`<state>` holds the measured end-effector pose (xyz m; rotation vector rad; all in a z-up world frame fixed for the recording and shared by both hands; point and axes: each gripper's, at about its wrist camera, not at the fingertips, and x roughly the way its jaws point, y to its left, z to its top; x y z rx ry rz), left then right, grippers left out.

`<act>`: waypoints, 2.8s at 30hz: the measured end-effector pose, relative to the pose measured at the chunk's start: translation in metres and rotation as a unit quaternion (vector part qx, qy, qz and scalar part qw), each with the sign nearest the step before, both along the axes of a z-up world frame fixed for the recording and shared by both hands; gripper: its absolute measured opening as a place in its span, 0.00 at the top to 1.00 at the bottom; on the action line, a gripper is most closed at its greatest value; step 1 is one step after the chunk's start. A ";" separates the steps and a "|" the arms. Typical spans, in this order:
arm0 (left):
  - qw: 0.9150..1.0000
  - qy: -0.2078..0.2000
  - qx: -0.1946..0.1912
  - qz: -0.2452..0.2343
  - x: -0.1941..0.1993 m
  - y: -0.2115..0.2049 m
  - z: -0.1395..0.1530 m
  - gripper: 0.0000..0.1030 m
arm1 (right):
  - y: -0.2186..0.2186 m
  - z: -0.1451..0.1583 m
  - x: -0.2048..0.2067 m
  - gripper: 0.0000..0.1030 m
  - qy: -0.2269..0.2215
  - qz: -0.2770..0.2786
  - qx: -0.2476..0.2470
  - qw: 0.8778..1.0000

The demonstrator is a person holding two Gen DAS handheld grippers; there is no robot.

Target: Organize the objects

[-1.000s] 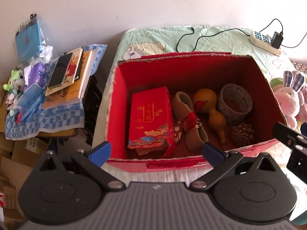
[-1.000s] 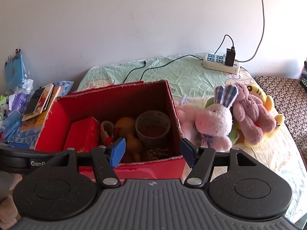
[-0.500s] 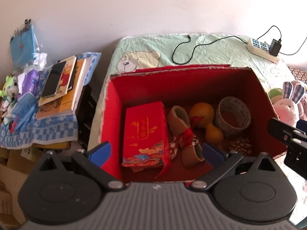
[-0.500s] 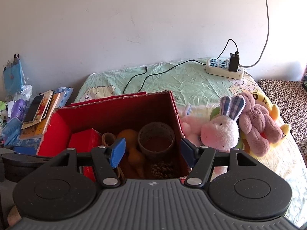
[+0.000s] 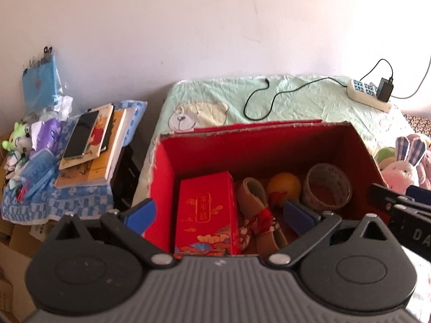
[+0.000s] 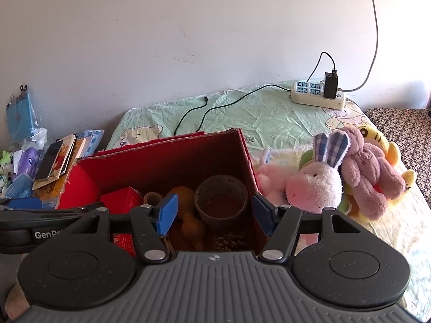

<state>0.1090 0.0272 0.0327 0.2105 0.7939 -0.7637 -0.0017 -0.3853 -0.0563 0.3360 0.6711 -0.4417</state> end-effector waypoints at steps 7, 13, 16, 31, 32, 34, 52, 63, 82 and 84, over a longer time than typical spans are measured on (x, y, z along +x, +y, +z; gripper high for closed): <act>1.000 0.003 -0.004 0.000 -0.004 0.003 -0.007 0.02 | 0.004 -0.005 -0.001 0.41 -0.001 0.007 -0.011 1.000; 1.000 0.015 0.004 0.008 -0.004 0.006 -0.013 0.01 | 0.006 -0.007 -0.003 0.41 -0.004 0.003 -0.011 1.000; 1.000 0.022 0.008 0.011 -0.003 0.008 -0.016 0.01 | 0.007 -0.007 -0.002 0.41 -0.005 0.005 -0.009 1.000; 0.999 0.032 -0.002 0.010 0.003 0.010 -0.023 0.01 | 0.009 -0.009 0.014 0.40 0.017 0.014 -0.034 0.999; 0.999 0.033 -0.004 0.009 0.004 0.010 -0.024 0.01 | 0.008 -0.010 0.015 0.40 0.018 0.013 -0.033 0.999; 0.999 0.031 -0.004 0.013 0.006 0.009 -0.024 0.01 | 0.007 -0.012 0.018 0.40 0.022 0.012 -0.032 0.999; 1.000 0.020 -0.010 0.022 0.013 -0.004 -0.035 0.01 | -0.004 -0.023 0.033 0.40 0.033 0.011 -0.014 0.999; 0.999 0.012 -0.012 0.035 0.009 -0.002 -0.033 0.01 | -0.005 -0.024 0.033 0.40 0.030 0.021 -0.007 0.999; 0.999 0.008 0.005 0.033 0.005 -0.001 -0.033 0.01 | -0.005 -0.024 0.031 0.40 0.030 0.026 -0.008 0.999; 0.999 0.010 0.007 0.034 0.005 -0.001 -0.034 0.01 | -0.005 -0.024 0.030 0.40 0.028 0.024 -0.008 0.999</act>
